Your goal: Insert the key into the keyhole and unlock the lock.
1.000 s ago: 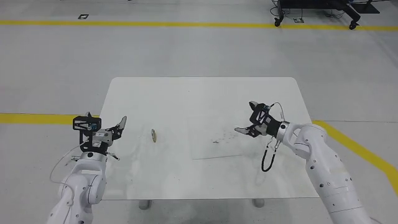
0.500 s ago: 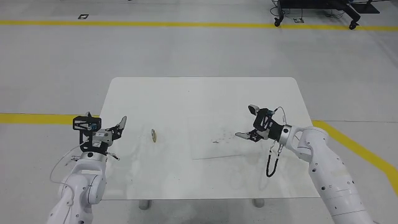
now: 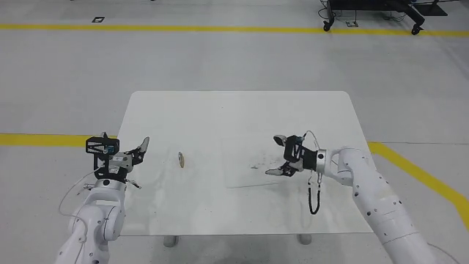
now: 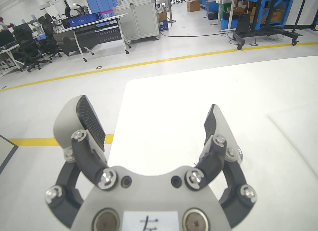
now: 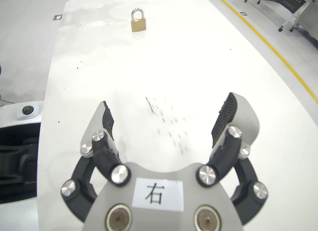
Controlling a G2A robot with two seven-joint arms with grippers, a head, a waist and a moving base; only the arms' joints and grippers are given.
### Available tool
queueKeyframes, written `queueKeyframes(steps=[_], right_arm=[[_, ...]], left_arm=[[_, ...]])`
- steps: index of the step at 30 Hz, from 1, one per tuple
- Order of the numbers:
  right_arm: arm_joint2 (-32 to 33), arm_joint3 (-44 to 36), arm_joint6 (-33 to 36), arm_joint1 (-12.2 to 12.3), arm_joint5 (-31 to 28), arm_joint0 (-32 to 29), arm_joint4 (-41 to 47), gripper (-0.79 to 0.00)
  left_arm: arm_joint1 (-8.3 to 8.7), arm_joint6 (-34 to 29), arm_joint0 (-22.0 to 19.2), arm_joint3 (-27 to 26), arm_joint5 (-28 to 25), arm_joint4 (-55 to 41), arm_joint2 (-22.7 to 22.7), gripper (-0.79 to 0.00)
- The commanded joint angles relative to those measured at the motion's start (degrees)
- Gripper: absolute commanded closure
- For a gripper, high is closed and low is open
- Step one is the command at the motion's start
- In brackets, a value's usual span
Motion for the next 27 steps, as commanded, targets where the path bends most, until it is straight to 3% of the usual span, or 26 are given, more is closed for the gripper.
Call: queueKeyframes(steps=[1,3,5,6,12,16,27], right_arm=[[-4.5,1.1,-1.4,1.0,0.0,1.9,0.8,-0.785],[-9.3,2.0,-3.5,2.2,0.0,4.2,1.6,-0.751],[-14.4,3.8,-6.0,3.4,0.0,7.1,2.8,-0.403],[-16.8,5.4,-6.7,3.9,0.0,8.9,3.5,-0.379],[-30.1,12.6,-4.7,4.8,0.0,19.9,5.8,-0.363],[-34.9,16.3,-4.9,4.3,0.0,24.8,5.8,-0.305],[-43.4,22.0,-9.5,0.9,0.0,30.9,3.1,-0.385]], left_arm=[[0.0,0.0,0.0,0.0,0.0,0.0,0.0,-0.785],[0.0,0.0,0.0,0.0,0.0,0.0,0.0,-0.785],[0.0,0.0,0.0,0.0,0.0,0.0,0.0,-0.785],[0.0,0.0,0.0,0.0,0.0,0.0,0.0,-0.785],[0.0,0.0,0.0,0.0,0.0,0.0,0.0,-0.785],[0.0,0.0,0.0,0.0,0.0,0.0,0.0,-0.785],[0.0,0.0,0.0,0.0,0.0,0.0,0.0,-0.785]])
